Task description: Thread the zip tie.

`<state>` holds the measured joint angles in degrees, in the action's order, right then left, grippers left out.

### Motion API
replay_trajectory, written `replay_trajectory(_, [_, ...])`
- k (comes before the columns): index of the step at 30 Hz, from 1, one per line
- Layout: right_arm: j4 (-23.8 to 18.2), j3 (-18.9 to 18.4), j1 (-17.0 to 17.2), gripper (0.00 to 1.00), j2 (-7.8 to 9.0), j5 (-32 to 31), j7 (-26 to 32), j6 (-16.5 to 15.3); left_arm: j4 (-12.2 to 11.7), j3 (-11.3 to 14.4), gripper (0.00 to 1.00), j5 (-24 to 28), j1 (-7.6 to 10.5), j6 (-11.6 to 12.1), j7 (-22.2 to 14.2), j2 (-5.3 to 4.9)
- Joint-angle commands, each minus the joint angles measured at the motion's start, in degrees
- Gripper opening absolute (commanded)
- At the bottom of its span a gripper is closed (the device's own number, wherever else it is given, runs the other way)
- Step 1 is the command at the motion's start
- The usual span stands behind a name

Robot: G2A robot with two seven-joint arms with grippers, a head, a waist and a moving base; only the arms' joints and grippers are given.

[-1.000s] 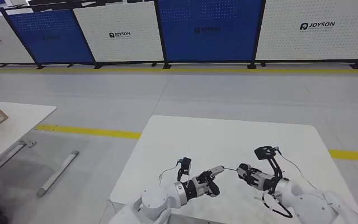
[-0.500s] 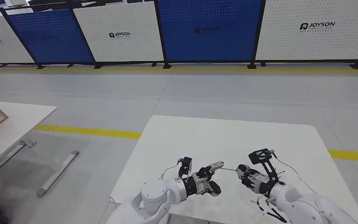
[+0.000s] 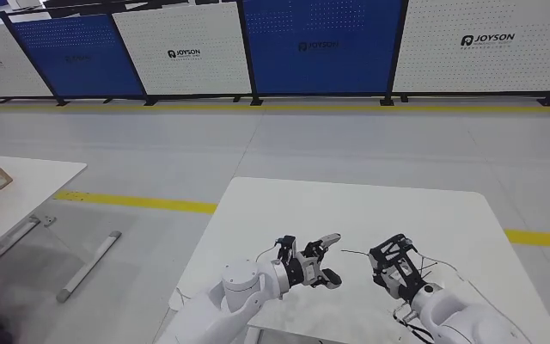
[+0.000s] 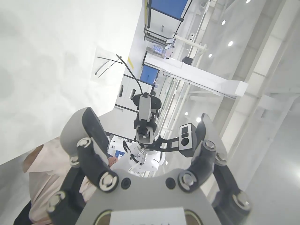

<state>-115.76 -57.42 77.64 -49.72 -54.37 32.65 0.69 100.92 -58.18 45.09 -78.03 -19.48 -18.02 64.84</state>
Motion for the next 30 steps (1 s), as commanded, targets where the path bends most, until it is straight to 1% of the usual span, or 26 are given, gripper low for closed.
replay_trajectory(1, [0.0,0.0,0.0,0.0,0.0,0.0,0.0,0.0,0.0,0.0,1.0,0.0,0.01,0.0,0.0,0.0])
replay_trajectory(2, [0.0,0.3,0.0,0.0,-0.02,-1.9,-0.8,-1.4,-0.3,0.1,1.0,0.2,0.0,0.1,0.5,0.06])
replay_trajectory(4, [0.2,0.7,0.1,0.0,-0.08,-4.7,-2.0,-2.8,-1.0,0.3,1.0,0.4,0.66,0.5,1.9,0.26])
replay_trajectory(5, [0.0,0.9,0.2,0.0,-0.09,-6.5,-2.7,-3.7,-1.4,0.5,1.0,0.8,1.0,0.3,2.2,0.38])
replay_trajectory(7, [-0.6,1.2,0.8,0.0,-0.12,-10.3,-4.4,-4.3,-2.5,0.9,1.0,1.4,1.94,0.0,2.8,0.58])
replay_trajectory(9, [-1.4,1.2,1.4,0.0,-0.08,-13.8,-6.5,-5.2,-3.2,1.1,1.0,1.8,2.48,0.0,3.5,0.7])
replay_trajectory(10, [-1.7,1.2,2.0,0.0,-0.03,-16.1,-7.6,-5.7,-3.9,1.4,1.0,1.8,2.76,0.0,4.2,0.73])
replay_trajectory(11, [-1.8,1.3,2.4,0.0,0.04,-17.7,-7.6,-6.8,-4.5,1.9,1.0,1.2,2.98,0.0,4.9,0.7])
replay_trajectory(22, [-1.8,1.3,2.5,0.0,0.06,-18.1,-7.5,-7.0,-4.6,2.1,1.0,1.0,3.03,0.2,5.1,0.7])
replay_trajectory(24, [-2.1,1.8,2.5,0.0,0.0,-21.7,-8.2,-8.1,-4.6,2.3,1.0,1.3,2.99,0.8,5.3,0.83])
replay_trajectory(27, [-2.9,2.7,2.9,0.0,-0.17,-26.9,-8.6,-8.6,-5.0,2.6,1.0,2.7,3.26,0.0,4.7,0.98])
replay_trajectory(28, [-3.0,3.0,3.1,0.0,-0.23,-28.1,-8.3,-9.1,-5.3,2.9,1.0,3.0,3.28,0.0,4.3,0.98])
replay_trajectory(30, [-3.1,3.2,3.1,0.0,-0.26,-28.6,-8.0,-9.6,-5.3,2.9,1.0,3.0,3.28,0.0,4.3,0.98])
